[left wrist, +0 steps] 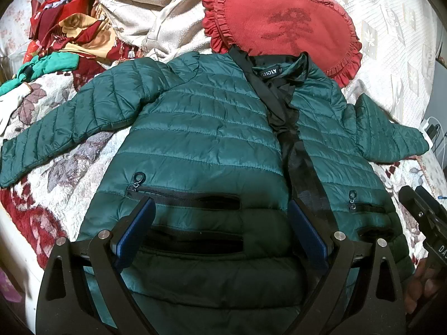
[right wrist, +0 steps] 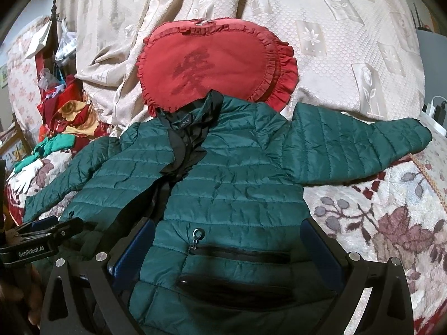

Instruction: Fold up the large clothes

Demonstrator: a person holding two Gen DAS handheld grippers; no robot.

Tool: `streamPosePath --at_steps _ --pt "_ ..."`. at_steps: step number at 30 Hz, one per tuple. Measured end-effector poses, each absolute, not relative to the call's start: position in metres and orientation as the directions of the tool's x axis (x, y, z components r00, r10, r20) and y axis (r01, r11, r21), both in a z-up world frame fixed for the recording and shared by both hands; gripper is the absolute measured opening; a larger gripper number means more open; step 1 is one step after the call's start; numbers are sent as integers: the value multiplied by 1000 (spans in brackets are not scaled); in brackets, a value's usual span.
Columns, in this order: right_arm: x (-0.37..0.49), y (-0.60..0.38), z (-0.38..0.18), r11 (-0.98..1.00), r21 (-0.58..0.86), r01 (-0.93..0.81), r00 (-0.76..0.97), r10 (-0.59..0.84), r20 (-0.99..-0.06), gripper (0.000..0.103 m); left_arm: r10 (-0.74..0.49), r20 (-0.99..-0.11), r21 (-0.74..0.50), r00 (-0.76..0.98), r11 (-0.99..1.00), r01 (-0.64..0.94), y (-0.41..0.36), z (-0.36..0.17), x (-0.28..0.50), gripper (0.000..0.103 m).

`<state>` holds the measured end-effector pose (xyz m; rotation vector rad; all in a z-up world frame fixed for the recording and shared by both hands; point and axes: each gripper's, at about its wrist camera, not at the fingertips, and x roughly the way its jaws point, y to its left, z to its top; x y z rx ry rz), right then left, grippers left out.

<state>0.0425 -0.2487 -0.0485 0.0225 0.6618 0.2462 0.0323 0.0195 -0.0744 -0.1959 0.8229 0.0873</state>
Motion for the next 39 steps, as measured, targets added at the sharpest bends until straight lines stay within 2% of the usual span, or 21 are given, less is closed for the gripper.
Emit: streamPosePath --at_steps 10,13,17,21,24,26,31,36,39 --pt "33 -242 -41 957 100 -271 781 279 -559 103 23 -739 -110 673 982 -154 18 -75 33 96" --pt "31 -238 -38 952 94 -292 779 294 -554 103 -29 -747 -162 664 977 -139 23 -73 36 96" --pt "33 -240 -41 952 102 -290 769 295 -567 103 -69 -636 -263 768 956 -132 56 -41 22 96" --pt "34 -246 -46 951 135 -277 763 303 -571 103 -76 -595 -343 800 924 -167 114 -20 25 96" --pt "34 -245 -48 949 135 -284 761 309 -571 103 -140 -637 -441 758 873 -210 170 -36 38 96" --pt "35 -243 -50 948 130 -289 756 310 -576 103 -164 -636 -527 754 806 -269 213 -59 34 96" --pt "34 -240 -50 943 126 -308 750 322 -577 103 -114 -532 -617 839 731 -292 288 -93 -5 96" --pt "36 -235 -50 933 133 -335 735 347 -582 103 -35 -506 -679 862 632 -373 355 -142 -44 96" --pt "38 -229 -54 929 124 -348 721 350 -598 103 -47 -424 -763 904 557 -328 385 -165 -58 96"
